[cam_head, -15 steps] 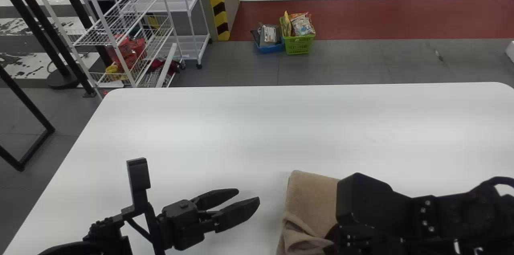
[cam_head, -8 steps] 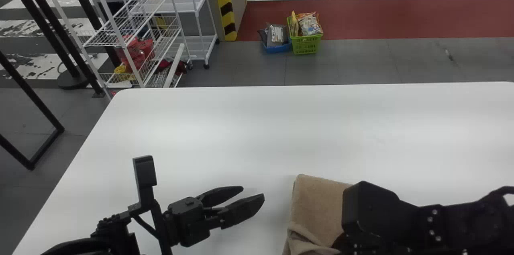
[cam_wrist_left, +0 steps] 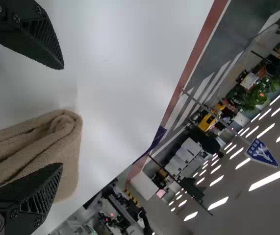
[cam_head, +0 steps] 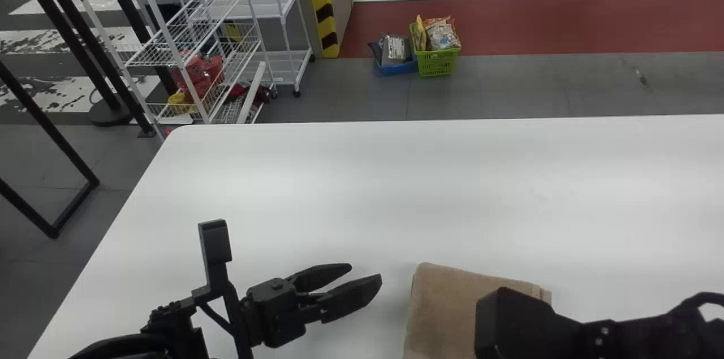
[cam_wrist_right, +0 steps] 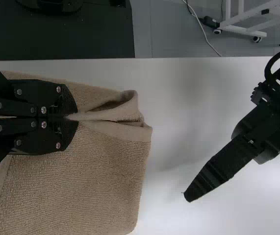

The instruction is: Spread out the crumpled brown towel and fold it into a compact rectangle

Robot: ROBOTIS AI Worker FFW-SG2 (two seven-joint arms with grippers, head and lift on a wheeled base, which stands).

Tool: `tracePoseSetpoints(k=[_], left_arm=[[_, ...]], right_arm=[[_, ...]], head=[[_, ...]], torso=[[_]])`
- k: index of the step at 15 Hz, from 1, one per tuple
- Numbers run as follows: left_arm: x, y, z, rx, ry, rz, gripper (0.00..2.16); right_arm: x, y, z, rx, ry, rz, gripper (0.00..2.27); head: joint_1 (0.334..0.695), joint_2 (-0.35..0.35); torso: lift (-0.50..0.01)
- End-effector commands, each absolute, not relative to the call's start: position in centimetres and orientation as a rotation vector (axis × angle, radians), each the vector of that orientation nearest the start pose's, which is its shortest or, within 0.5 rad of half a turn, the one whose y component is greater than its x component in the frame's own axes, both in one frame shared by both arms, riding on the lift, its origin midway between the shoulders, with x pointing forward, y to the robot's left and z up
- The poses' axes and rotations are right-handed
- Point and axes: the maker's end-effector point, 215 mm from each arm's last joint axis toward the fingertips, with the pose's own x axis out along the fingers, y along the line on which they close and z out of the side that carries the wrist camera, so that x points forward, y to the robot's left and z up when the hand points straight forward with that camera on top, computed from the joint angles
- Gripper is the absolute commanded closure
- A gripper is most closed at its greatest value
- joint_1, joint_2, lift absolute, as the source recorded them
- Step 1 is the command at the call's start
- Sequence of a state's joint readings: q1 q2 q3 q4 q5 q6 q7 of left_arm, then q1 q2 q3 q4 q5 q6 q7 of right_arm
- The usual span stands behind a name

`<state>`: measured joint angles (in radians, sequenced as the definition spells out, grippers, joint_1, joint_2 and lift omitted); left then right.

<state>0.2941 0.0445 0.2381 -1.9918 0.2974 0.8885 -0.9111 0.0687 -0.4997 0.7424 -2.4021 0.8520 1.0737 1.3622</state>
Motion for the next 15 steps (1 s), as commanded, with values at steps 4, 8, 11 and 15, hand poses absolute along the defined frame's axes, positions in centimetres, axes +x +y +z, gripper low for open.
tracePoseSetpoints(k=[4,8,11,15], left_arm=[[39.5,14.1,-41.8,-0.549,0.559,-0.774,0.12],[39.4,14.1,-41.9,-0.552,0.56,-0.779,0.12],[39.4,14.2,-41.9,-0.556,0.558,-0.781,0.12],[39.4,14.1,-41.7,-0.56,0.55,-0.789,0.12]], right_arm=[[26.7,-4.0,-42.2,-0.743,0.856,1.281,0.09],[28.2,-3.4,-40.2,-0.64,0.832,1.259,0.04],[29.7,-3.2,-38.4,-0.556,0.804,1.229,0.07],[32.8,-3.6,-37.0,-0.408,0.786,1.181,0.73]], head=[[0.695,0.174],[0.695,0.179],[0.695,0.182],[0.695,0.176]], torso=[[-0.127],[-0.127],[-0.127],[-0.127]])
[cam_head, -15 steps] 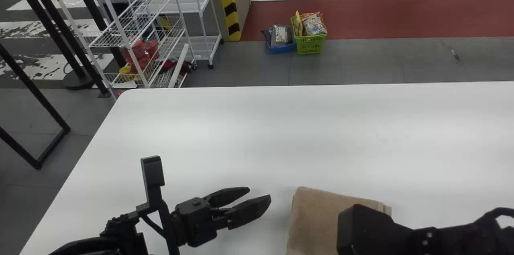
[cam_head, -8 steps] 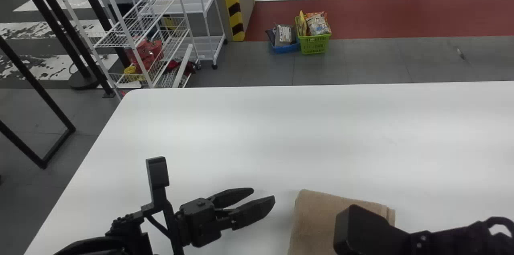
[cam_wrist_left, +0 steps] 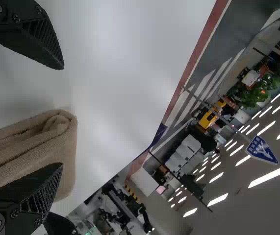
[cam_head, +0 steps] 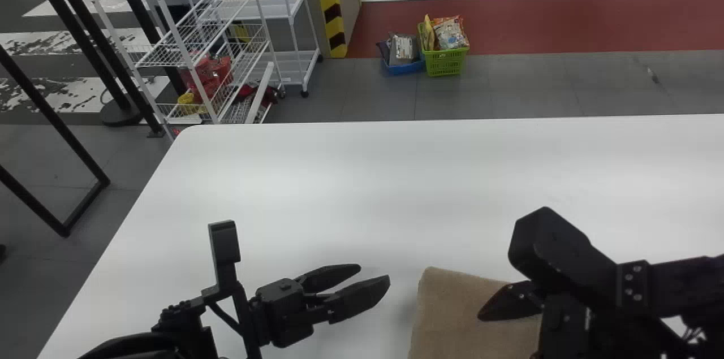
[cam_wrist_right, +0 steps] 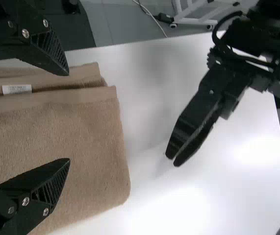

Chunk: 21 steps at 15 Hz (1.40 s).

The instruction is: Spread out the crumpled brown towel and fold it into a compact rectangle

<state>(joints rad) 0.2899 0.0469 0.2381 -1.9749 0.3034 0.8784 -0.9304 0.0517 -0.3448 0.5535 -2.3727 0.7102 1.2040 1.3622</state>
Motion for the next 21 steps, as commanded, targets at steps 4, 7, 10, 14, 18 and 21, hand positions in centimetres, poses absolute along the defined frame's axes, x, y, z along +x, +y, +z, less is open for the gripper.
tracePoseSetpoints(k=[4,7,10,14,18,21], left_arm=[[39.4,14.4,-41.7,-0.557,0.552,-0.79,0.12],[39.4,15.1,-41.8,-0.559,0.55,-0.786,0.12],[39.6,15.1,-41.9,-0.559,0.55,-0.786,0.12],[39.6,14.9,-42.1,-0.561,0.557,-0.789,0.12],[39.6,14.8,-42.1,-0.563,0.557,-0.791,0.12],[39.6,14.9,-42.1,-0.561,0.558,-0.791,0.12]], right_arm=[[35.6,-5.5,-37.7,-0.38,0.791,1.13,1.66],[36.9,-8.3,-38.0,-0.375,0.8,1.068,1.66],[37.0,-10.6,-38.7,-0.396,0.809,1.04,1.66],[36.9,-12.3,-39.1,-0.418,0.825,1.014,1.66],[36.7,-12.9,-39.7,-0.44,0.838,1.006,1.66],[36.3,-13.3,-40.3,-0.452,0.855,1.003,1.66]], head=[[0.695,0.158],[0.695,0.132],[0.695,0.103],[0.695,0.058],[0.695,0.034],[0.695,0.029]], torso=[[-0.127],[-0.127],[-0.127],[-0.127],[-0.127],[-0.127]])
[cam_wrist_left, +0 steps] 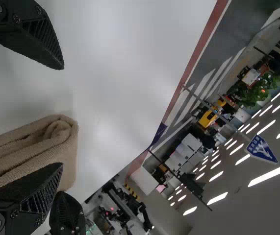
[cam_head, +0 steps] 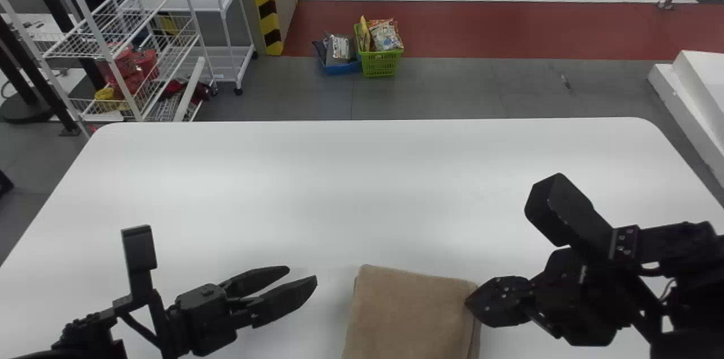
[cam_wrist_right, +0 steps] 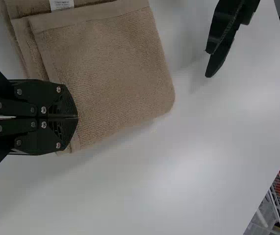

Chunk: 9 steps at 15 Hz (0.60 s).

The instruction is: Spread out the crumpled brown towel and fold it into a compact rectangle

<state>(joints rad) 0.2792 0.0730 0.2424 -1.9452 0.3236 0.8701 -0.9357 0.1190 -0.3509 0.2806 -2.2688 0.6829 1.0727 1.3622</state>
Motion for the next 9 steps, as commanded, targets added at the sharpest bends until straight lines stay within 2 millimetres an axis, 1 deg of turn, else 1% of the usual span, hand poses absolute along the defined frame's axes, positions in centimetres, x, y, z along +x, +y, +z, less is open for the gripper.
tracePoseSetpoints(k=[1,2,4,9], left_arm=[[39.7,14.9,-42.1,-0.561,0.556,-0.791,0.12],[39.7,14.8,-42.1,-0.562,0.555,-0.791,0.12],[39.7,14.7,-42.0,-0.56,0.556,-0.794,0.12],[39.8,14.8,-42.2,-0.562,0.556,-0.791,0.12]], right_arm=[[36.3,-13.4,-40.5,-0.459,0.857,1.004,1.66],[36.2,-13.5,-40.9,-0.462,0.863,1.006,1.66],[35.9,-13.4,-42.1,-0.469,0.886,1.018,1.66],[36.1,-12.8,-43.5,-0.485,0.901,1.039,1.66]], head=[[0.695,0.025],[0.695,0.024],[0.695,0.021],[0.695,0.024]], torso=[[-0.127],[-0.127],[-0.127],[-0.127]])
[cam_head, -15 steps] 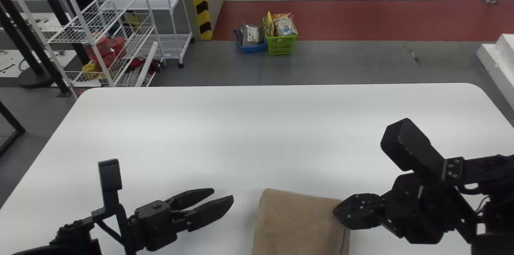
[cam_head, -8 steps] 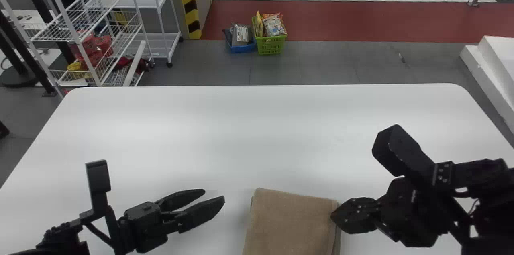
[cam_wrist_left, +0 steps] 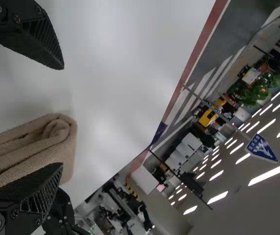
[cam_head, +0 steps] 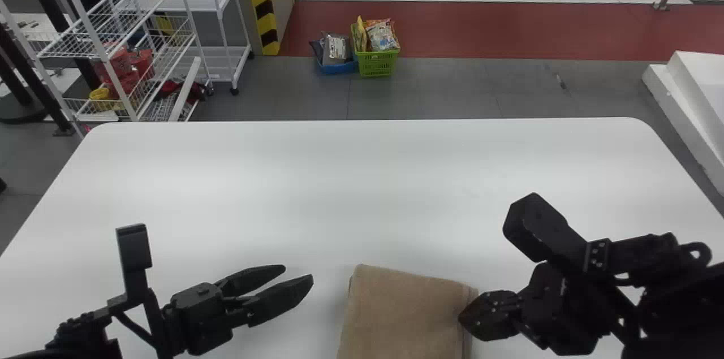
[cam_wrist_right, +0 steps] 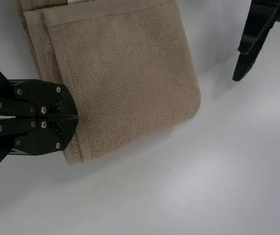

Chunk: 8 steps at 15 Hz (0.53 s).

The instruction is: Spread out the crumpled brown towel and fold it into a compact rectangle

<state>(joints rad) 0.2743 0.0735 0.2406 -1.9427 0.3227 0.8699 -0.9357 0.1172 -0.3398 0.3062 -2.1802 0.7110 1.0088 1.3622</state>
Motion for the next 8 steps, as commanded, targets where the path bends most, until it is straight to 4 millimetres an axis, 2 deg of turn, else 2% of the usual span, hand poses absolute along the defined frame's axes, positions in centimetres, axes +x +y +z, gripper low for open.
tracePoseSetpoints(k=[1,8], left_arm=[[39.82,14.85,-42.28,-0.564,0.558,-0.79,0.12],[39.59,14.24,-41.89,-0.567,0.552,-0.812,0.12]], right_arm=[[36.2,-12.7,-43.59,-0.488,0.901,1.04,1.66],[36.78,-12.43,-43.83,-0.5,0.9,1.046,1.66]], head=[[0.695,0.026],[0.695,0.029]], torso=[[-0.127],[-0.127]])
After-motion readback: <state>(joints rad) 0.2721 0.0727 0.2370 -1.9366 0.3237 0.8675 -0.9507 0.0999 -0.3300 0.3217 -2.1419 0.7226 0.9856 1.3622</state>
